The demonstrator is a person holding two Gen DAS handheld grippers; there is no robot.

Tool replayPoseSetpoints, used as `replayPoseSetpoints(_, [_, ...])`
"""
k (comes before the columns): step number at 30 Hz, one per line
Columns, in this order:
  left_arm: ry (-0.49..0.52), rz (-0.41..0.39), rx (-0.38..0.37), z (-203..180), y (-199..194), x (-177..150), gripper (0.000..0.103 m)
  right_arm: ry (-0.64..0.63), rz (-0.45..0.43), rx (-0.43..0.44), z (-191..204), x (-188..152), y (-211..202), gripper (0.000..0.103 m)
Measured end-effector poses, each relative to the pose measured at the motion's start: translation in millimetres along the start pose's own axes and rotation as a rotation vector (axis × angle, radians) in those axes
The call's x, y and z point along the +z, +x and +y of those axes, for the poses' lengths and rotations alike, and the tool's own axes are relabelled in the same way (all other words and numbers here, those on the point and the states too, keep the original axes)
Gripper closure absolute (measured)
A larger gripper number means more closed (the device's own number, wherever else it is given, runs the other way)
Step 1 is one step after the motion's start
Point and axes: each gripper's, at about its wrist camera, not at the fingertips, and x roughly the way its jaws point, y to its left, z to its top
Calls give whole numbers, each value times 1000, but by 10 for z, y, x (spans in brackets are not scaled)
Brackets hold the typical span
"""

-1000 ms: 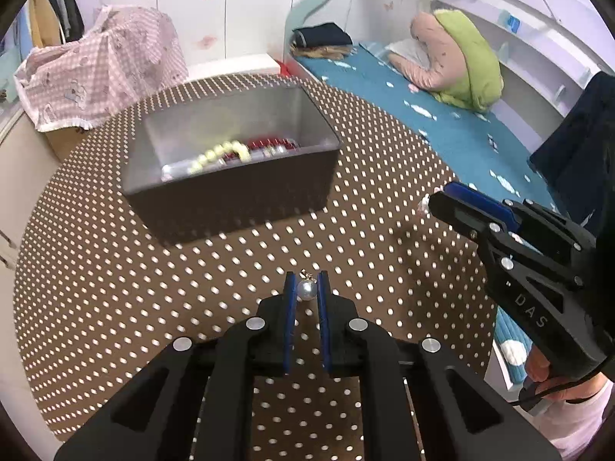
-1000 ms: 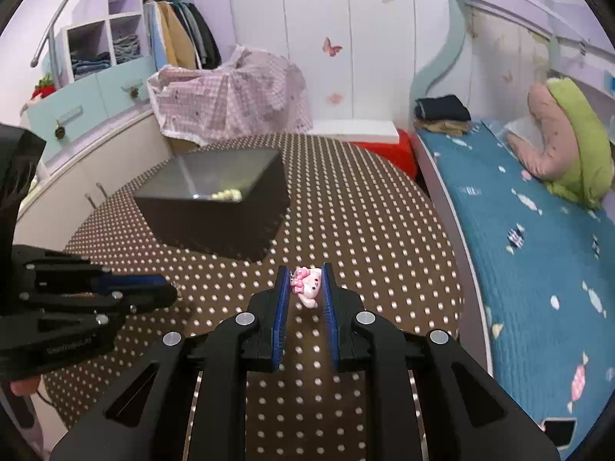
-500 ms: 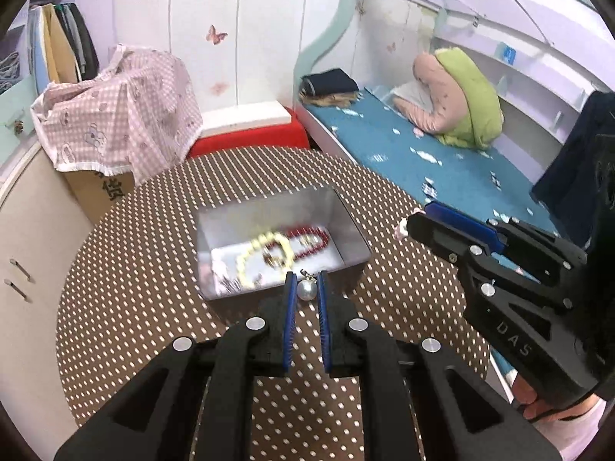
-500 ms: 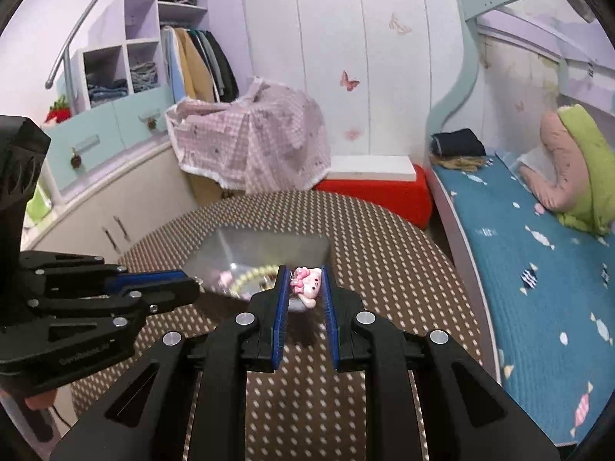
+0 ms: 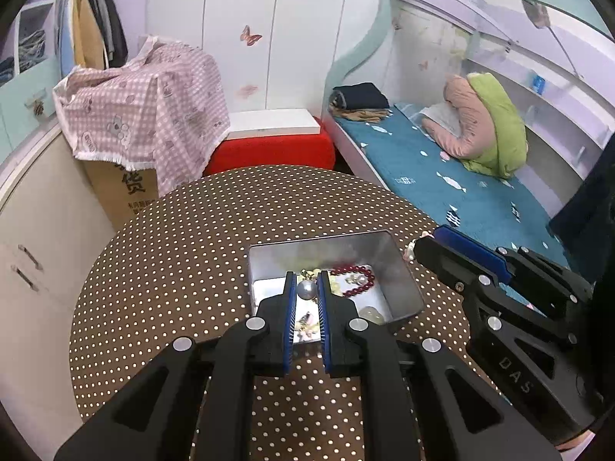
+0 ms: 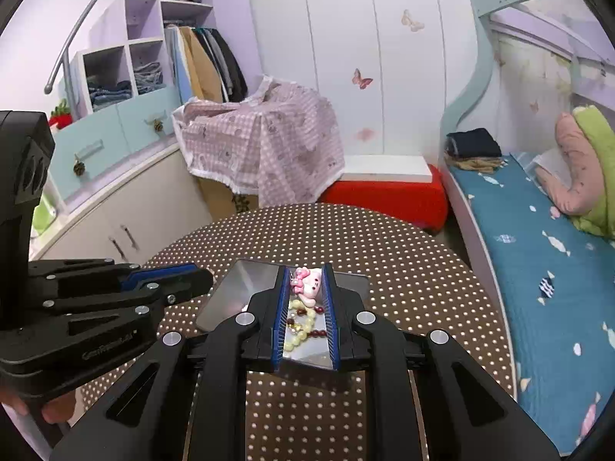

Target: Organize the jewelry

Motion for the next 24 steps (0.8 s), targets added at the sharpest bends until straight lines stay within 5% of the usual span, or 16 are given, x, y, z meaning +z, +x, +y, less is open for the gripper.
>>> replayPoseSetpoints(3, [-3, -2, -10, 42, 41, 17, 92, -11, 6, 11, 39, 21, 61, 83])
replayPoseSetpoints(4, [-8, 4, -11, 60, 65, 18, 85, -17, 14, 15, 57, 27, 74, 75])
replayPoseSetpoints(5, [-11, 18, -6, 78, 97, 21, 79, -21, 19, 2, 69, 36, 81, 52])
replayPoseSetpoints(7, [-38, 29, 50, 172, 146, 30, 49, -1, -7, -58, 28, 45, 46, 30])
replayPoseSetpoints(8, [-54, 21, 46, 230, 149, 27, 45, 20, -22, -47, -22, 48, 19, 23])
replayPoseSetpoints(24, [-48, 29, 89, 247, 48, -117, 26, 104, 21, -107, -324, -146, -132, 21])
